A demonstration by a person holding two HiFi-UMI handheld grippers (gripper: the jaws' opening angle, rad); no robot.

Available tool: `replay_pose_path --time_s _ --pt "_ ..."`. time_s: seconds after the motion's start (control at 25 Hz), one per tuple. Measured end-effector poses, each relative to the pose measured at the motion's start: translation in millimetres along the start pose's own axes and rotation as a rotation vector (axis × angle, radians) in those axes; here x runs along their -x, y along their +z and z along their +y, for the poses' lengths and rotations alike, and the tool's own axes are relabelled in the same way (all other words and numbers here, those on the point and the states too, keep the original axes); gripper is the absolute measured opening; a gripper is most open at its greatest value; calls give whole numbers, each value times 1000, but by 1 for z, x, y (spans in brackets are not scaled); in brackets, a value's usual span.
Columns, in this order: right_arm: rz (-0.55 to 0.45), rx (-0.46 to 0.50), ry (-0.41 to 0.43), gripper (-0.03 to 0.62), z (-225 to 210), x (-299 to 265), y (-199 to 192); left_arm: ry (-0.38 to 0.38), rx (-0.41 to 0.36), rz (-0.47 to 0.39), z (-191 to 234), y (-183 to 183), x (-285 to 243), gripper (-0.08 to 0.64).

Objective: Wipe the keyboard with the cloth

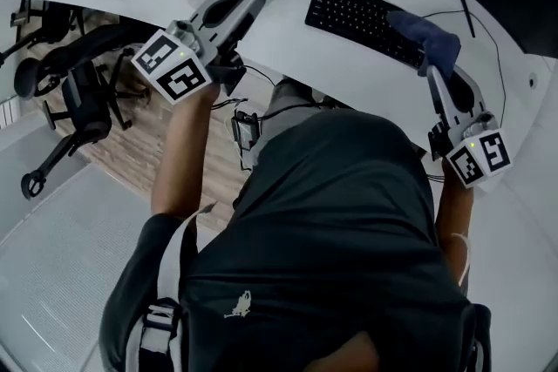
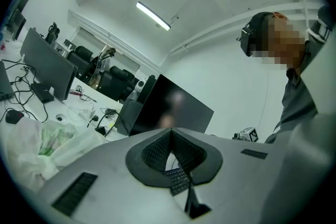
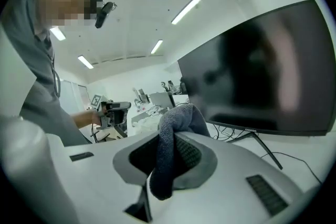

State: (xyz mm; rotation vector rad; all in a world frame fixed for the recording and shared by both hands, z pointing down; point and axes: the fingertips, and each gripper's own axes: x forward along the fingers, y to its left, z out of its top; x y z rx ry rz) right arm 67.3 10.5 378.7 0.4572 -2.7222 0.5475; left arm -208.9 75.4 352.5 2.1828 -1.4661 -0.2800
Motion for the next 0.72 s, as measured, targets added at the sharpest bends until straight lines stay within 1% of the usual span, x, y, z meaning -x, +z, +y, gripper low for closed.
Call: replay_pose_path --time_s 0.2,0.4,0.56,0.72 --pt "-3 42 34 54 12 6 17 -19 -21 -1 -13 -1 6 5" --pt "8 79 65 54 17 5 20 5 -27 -13 -12 -7 16 5" --pt "11 86 78 54 20 5 21 39 -9 -10 -12 -15 26 5" --pt "11 91 96 54 20 3 20 60 25 18 -16 -30 34 5"
